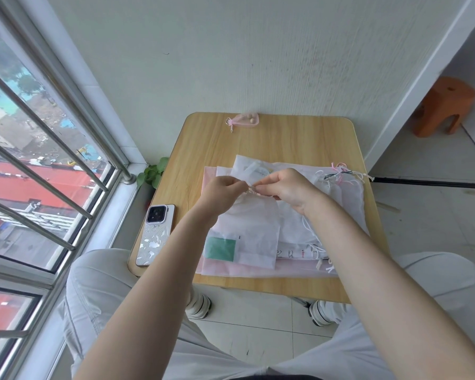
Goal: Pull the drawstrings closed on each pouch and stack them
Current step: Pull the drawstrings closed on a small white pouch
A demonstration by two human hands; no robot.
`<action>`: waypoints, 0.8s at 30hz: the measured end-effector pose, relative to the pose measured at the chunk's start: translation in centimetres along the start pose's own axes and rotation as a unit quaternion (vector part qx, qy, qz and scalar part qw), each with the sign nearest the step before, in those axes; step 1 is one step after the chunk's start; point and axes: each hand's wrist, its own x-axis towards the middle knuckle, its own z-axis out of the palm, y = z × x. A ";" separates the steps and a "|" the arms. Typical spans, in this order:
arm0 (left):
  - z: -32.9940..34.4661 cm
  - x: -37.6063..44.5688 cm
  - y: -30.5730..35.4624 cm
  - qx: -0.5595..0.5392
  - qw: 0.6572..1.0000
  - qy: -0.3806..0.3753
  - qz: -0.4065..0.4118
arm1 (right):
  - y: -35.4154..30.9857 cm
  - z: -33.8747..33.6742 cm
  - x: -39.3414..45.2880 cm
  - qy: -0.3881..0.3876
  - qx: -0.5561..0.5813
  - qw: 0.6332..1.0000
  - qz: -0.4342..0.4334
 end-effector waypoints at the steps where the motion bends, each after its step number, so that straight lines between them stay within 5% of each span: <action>1: -0.2 0.0 0.0 -0.024 1.000 -0.009 -0.010 | 0.0 0.0 0.0 0.014 -0.012 1.000 -0.003; 5: -0.9 0.3 -0.4 -0.058 0.998 -0.034 -0.018 | -0.1 0.2 0.2 0.077 -0.044 0.996 -0.003; 11: -2.7 1.7 -2.4 0.080 0.997 -0.004 0.015 | 0.0 -0.7 1.6 0.198 -0.172 0.964 -0.046; 17: -3.1 3.3 -2.2 0.082 0.993 0.066 0.053 | -1.0 -1.6 3.2 0.181 -0.156 0.968 -0.072; 24: -3.8 5.4 -0.1 0.023 0.987 -0.161 -0.005 | -3.4 -2.6 5.1 0.092 -0.063 0.992 -0.067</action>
